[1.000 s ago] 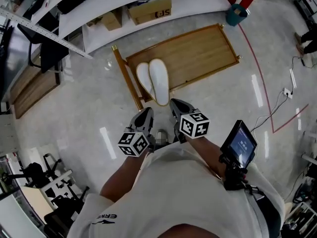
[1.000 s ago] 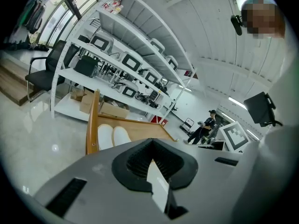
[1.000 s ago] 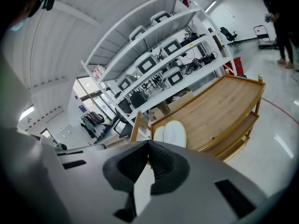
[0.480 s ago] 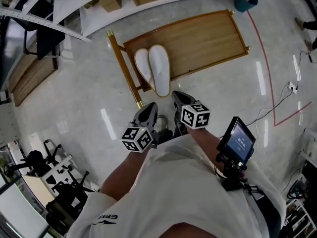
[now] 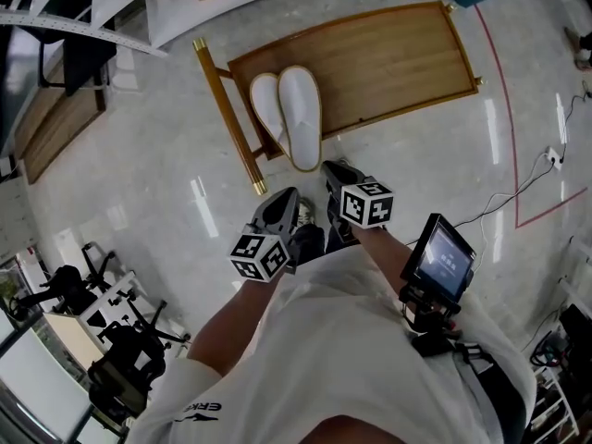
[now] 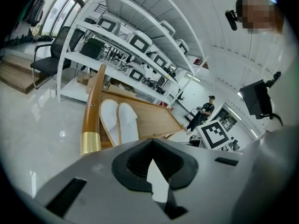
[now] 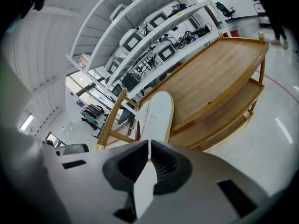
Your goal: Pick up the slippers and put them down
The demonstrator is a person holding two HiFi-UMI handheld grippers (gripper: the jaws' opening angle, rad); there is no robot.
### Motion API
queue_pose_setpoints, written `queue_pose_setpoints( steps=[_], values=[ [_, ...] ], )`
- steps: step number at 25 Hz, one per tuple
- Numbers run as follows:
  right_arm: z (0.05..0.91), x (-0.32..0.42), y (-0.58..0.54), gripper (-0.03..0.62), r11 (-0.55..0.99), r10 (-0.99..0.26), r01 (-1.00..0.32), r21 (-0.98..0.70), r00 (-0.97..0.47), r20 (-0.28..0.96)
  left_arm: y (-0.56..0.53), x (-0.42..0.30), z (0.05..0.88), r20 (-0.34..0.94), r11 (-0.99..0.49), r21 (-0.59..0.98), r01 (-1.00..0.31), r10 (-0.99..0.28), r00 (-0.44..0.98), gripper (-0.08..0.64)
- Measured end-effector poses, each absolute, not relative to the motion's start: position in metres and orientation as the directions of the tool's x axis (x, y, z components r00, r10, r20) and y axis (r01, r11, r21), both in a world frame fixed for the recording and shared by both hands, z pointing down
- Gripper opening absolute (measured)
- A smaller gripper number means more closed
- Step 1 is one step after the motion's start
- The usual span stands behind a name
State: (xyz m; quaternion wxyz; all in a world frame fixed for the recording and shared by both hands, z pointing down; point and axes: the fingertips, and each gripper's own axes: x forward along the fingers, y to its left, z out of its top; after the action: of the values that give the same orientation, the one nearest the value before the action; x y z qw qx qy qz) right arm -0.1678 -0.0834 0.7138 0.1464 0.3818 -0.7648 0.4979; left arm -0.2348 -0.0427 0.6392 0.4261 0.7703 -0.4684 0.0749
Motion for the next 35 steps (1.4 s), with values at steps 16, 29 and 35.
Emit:
queue_pose_setpoints(
  steps=[16, 29, 35],
  values=[
    [0.755, -0.178, -0.087, 0.195, 0.151, -0.349, -0.592, -0.792, -0.781, 0.517, -0.030, -0.236, 0.659, 0.554, -0.167, 0.591, -0.789, -0.627, 0.548, 0.005],
    [0.774, -0.211, -0.090, 0.222, 0.114, -0.276, -0.456, -0.883, -0.868, 0.413, -0.026, -0.242, 0.669, 0.569, -0.150, 0.586, -0.796, -0.624, 0.536, 0.005],
    [0.774, -0.215, -0.094, 0.222, 0.098, -0.282, -0.435, -0.895, -0.875, 0.394, -0.026, -0.246, 0.667, 0.568, -0.144, 0.586, -0.797, -0.629, 0.531, 0.003]
  ],
)
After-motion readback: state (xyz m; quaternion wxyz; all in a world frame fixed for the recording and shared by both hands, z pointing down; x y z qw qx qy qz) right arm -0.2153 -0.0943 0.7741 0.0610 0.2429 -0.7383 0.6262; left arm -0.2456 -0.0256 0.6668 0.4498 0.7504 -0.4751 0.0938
